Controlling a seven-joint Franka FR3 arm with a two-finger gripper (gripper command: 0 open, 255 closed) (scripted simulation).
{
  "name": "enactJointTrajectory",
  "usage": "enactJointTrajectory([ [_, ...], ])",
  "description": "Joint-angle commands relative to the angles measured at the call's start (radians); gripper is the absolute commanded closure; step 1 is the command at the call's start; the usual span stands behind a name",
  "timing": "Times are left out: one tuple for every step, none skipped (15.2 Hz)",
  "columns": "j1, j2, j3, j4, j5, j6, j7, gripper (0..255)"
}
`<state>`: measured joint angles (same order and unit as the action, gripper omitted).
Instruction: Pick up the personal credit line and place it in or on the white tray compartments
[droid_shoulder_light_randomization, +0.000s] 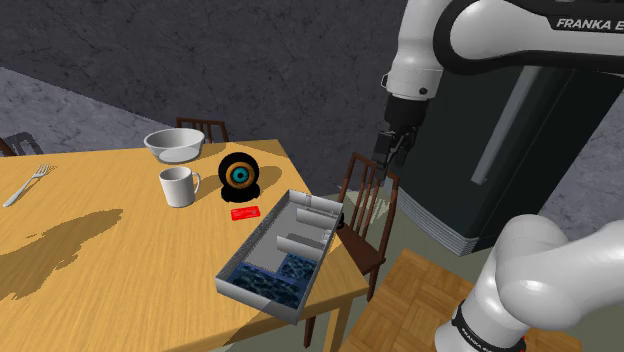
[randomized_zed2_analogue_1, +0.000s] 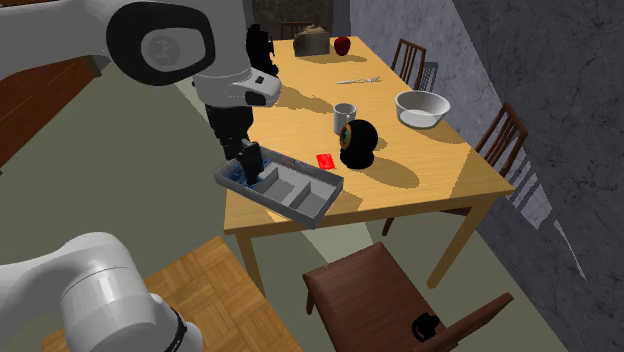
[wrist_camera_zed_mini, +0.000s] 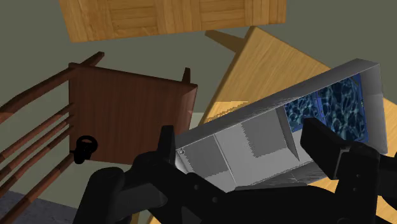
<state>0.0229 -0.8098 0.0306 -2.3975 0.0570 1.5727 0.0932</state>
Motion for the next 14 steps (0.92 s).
enactJointTrajectory([
  [0.000, 0.000, 0.000, 0.000, 0.000, 0.000, 0.000, 0],
  [0.007, 0.011, -0.013, -0.021, -0.003, 0.047, -0.033, 0],
  [0.014, 0.024, -0.026, -0.040, -0.005, 0.094, -0.066, 0],
  [0.021, 0.040, -0.040, -0.057, -0.007, 0.141, -0.100, 0],
  [0.028, 0.057, -0.053, -0.072, -0.007, 0.188, -0.133, 0],
  [0.036, 0.077, -0.066, -0.085, -0.007, 0.236, -0.167, 0],
  [0.045, 0.099, -0.080, -0.097, -0.006, 0.283, -0.201, 0],
  [0.054, 0.123, -0.094, -0.106, -0.003, 0.330, -0.235, 0],
  [0.064, 0.149, -0.107, -0.112, 0.001, 0.376, -0.270, 0],
  [0.075, 0.177, -0.121, -0.117, 0.007, 0.422, -0.306, 0],
  [0.086, 0.206, -0.135, -0.120, 0.014, 0.467, -0.343, 0],
  [0.099, 0.237, -0.149, -0.121, 0.023, 0.510, -0.380, 0],
  [0.112, 0.269, -0.163, -0.119, 0.033, 0.553, -0.419, 0],
  [0.126, 0.302, -0.177, -0.116, 0.047, 0.595, -0.458, 0],
])
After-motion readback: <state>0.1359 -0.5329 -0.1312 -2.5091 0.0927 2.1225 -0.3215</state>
